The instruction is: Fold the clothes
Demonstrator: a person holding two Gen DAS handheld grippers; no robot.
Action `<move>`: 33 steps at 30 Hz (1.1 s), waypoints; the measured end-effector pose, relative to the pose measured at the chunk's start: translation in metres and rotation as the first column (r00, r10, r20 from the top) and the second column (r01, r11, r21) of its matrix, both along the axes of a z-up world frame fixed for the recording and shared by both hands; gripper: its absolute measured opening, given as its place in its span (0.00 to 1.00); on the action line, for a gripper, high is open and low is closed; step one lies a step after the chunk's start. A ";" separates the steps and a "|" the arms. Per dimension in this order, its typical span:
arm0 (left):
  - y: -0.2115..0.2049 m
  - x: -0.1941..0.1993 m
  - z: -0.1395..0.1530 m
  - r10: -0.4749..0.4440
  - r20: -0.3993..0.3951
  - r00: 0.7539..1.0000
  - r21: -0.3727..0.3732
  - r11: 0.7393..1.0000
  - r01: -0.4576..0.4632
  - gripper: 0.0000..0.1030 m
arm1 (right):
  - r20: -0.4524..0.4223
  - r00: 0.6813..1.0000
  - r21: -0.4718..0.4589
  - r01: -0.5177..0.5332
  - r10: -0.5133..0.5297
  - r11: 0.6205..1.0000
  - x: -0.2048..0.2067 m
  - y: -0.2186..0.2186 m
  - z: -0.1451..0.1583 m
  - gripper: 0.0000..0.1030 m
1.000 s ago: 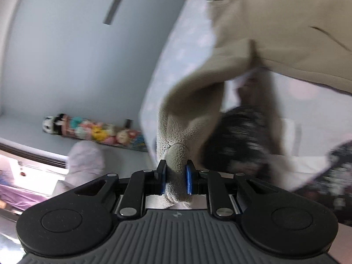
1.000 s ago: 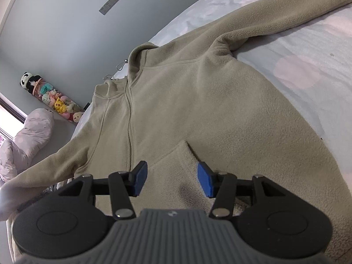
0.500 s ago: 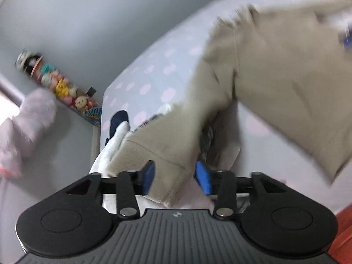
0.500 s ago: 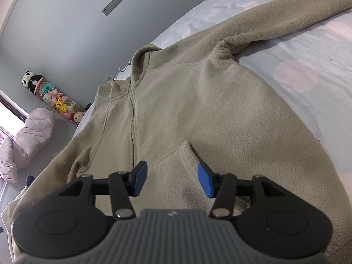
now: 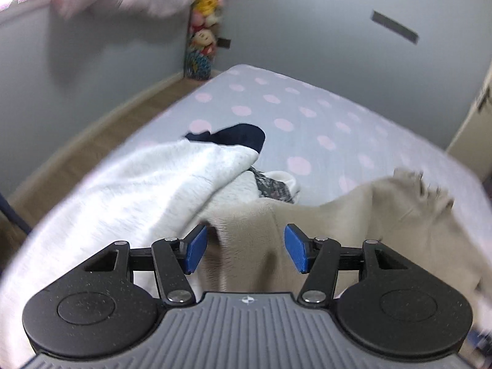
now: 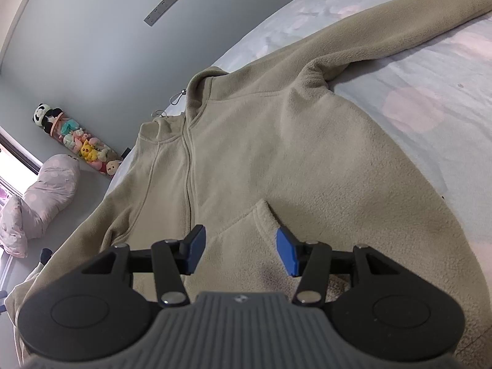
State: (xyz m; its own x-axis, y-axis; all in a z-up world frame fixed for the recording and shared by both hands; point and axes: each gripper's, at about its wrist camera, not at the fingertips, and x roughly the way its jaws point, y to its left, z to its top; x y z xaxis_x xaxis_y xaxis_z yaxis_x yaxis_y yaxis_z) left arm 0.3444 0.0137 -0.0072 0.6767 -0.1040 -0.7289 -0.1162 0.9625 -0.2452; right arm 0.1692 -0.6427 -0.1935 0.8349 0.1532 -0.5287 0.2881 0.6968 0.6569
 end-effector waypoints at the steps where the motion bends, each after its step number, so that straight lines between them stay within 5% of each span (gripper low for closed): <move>1: 0.001 0.004 -0.006 0.007 -0.014 1.000 -0.038 0.999 -0.007 0.34 | 0.000 1.000 -0.001 -0.001 0.001 1.000 0.000 0.000 0.001 0.53; 3: -0.009 0.006 -0.009 0.013 -0.003 1.000 -0.015 1.000 -0.013 0.07 | 0.003 1.000 -0.004 -0.006 0.006 1.000 -0.001 0.001 0.002 0.53; 15: -0.049 0.078 0.107 -0.084 0.223 0.971 0.211 0.977 0.036 0.04 | -0.013 1.000 -0.017 -0.027 0.027 0.999 0.003 0.005 0.001 0.54; 20: -0.040 0.129 0.127 -0.026 0.263 0.964 0.294 0.954 -0.054 0.04 | -0.017 1.000 -0.029 -0.024 0.023 0.999 0.003 0.006 0.000 0.54; 24: -0.017 0.166 0.102 0.026 0.221 0.975 0.337 0.936 -0.101 0.04 | -0.017 0.999 -0.041 -0.030 0.029 0.999 0.005 0.006 -0.002 0.54; 33: 0.040 0.203 -0.006 0.182 0.048 0.982 0.377 0.907 -0.187 0.05 | -0.060 0.998 -0.056 -0.035 0.032 0.998 0.020 0.006 -0.014 0.54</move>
State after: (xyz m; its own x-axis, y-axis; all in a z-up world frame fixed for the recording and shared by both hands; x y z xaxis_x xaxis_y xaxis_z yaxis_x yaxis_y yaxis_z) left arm 0.5477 0.0537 -0.0130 0.6657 0.3058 -0.6807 -0.3004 0.9448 0.1308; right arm 0.1897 -0.6363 -0.2078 0.7971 0.1484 -0.5853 0.3009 0.7427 0.5982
